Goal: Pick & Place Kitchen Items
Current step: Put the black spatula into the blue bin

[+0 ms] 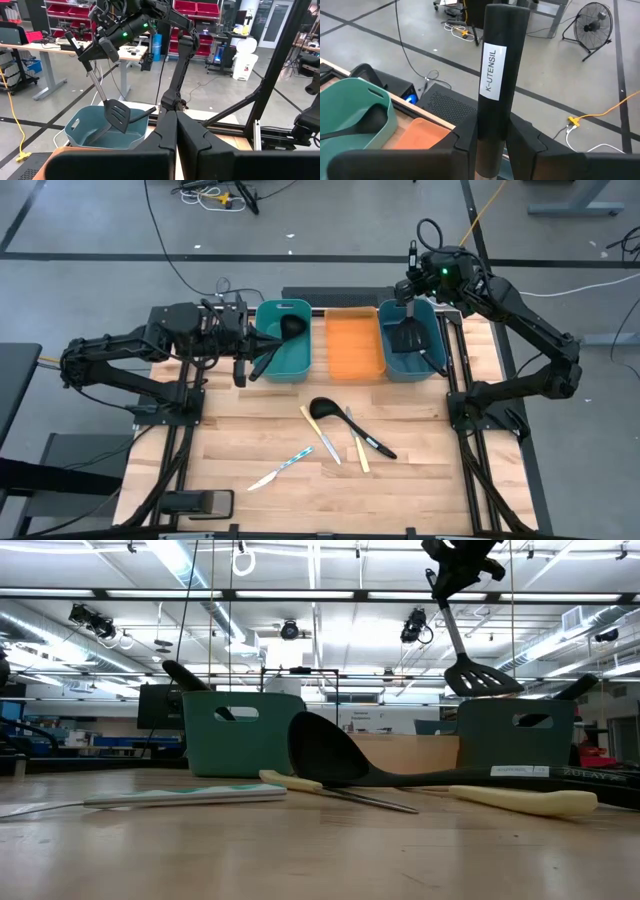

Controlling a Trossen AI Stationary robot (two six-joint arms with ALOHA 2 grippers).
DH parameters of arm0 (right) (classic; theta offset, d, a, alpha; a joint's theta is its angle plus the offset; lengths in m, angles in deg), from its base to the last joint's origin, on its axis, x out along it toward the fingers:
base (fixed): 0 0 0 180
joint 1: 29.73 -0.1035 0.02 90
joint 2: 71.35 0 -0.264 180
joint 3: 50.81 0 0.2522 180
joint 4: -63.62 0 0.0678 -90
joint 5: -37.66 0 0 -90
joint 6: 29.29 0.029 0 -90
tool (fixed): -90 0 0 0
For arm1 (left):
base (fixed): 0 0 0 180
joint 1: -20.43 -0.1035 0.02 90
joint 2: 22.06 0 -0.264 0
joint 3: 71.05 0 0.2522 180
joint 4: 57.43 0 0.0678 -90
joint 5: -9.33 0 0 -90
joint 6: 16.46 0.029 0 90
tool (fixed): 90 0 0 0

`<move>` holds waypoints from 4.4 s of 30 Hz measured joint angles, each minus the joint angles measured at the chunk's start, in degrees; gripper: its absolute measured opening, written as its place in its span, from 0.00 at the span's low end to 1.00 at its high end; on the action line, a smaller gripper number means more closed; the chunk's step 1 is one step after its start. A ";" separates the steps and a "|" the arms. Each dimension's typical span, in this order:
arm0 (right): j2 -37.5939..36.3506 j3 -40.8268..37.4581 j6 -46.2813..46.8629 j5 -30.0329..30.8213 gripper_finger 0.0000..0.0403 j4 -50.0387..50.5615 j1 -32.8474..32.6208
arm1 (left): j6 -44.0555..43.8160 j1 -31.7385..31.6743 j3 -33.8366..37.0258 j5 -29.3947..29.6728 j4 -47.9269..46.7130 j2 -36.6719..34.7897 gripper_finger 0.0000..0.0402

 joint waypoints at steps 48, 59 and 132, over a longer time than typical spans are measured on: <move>-0.88 -15.15 -0.93 -3.17 0.20 -14.02 6.84 | -1.95 0.04 0.02 0.44 -0.09 -2.05 0.01; -1.20 -15.15 -1.47 -4.33 0.20 -12.68 7.39 | -1.82 0.04 0.02 0.63 -0.13 -2.03 0.01; -8.00 -25.71 -15.01 -68.95 0.20 -25.46 36.94 | -4.07 0.03 0.02 1.57 0.11 -1.99 0.02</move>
